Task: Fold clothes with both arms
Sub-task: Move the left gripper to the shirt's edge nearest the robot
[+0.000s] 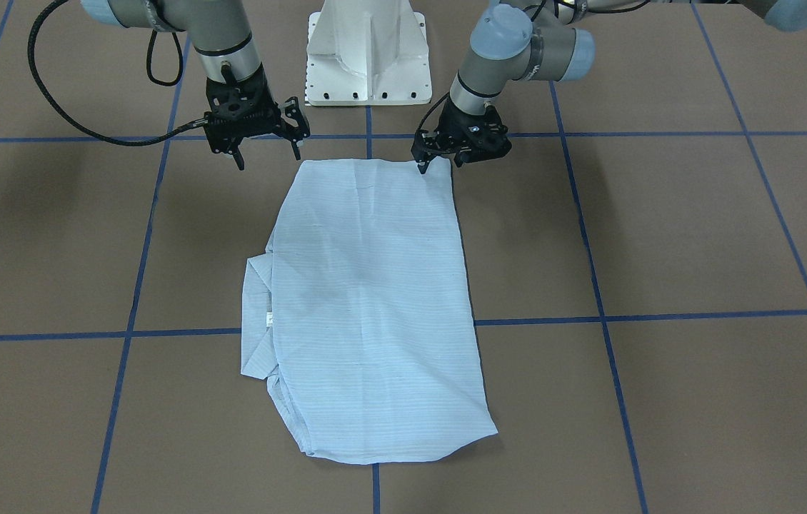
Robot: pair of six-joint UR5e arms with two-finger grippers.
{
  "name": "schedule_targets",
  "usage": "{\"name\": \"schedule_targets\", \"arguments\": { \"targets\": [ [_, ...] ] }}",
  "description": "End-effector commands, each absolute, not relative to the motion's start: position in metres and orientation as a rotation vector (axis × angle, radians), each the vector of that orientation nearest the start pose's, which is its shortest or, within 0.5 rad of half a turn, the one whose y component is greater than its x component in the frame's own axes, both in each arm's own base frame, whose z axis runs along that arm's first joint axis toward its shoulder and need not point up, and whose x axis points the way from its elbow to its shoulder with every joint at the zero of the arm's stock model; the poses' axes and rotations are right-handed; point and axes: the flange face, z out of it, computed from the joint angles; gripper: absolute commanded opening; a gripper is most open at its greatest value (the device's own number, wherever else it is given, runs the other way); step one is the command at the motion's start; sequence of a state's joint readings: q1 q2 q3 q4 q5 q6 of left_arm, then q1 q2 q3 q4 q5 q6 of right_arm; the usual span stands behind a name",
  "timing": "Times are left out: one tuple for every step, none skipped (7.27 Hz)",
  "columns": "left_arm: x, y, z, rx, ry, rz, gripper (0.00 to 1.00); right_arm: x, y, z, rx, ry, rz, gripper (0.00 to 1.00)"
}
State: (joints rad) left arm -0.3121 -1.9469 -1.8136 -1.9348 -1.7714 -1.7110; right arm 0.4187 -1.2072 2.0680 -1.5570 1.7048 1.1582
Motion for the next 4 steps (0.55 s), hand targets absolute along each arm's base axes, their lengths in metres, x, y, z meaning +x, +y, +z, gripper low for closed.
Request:
{"name": "schedule_targets", "arguments": {
  "targets": [
    [0.5503, -0.2953, 0.3028, -0.102, 0.991, -0.315, 0.67, -0.4505, -0.3319, 0.2492, 0.238, -0.849, -0.053, 1.0],
    [0.5497, -0.2951, 0.303, -0.103, 0.991, -0.316, 0.58, -0.4505, -0.3319, 0.2492, 0.238, -0.849, -0.053, 1.0],
    [0.5486, -0.2946, 0.3009, -0.104, 0.996, -0.315, 0.49, -0.4505, -0.3318, 0.2492, 0.237, -0.85, -0.053, 1.0],
    [0.5468, -0.2939, 0.2976, -0.104, 1.002, -0.312, 0.42, -0.45, -0.3326, 0.2492, 0.239, -0.849, -0.051, 1.0]
  ]
}}
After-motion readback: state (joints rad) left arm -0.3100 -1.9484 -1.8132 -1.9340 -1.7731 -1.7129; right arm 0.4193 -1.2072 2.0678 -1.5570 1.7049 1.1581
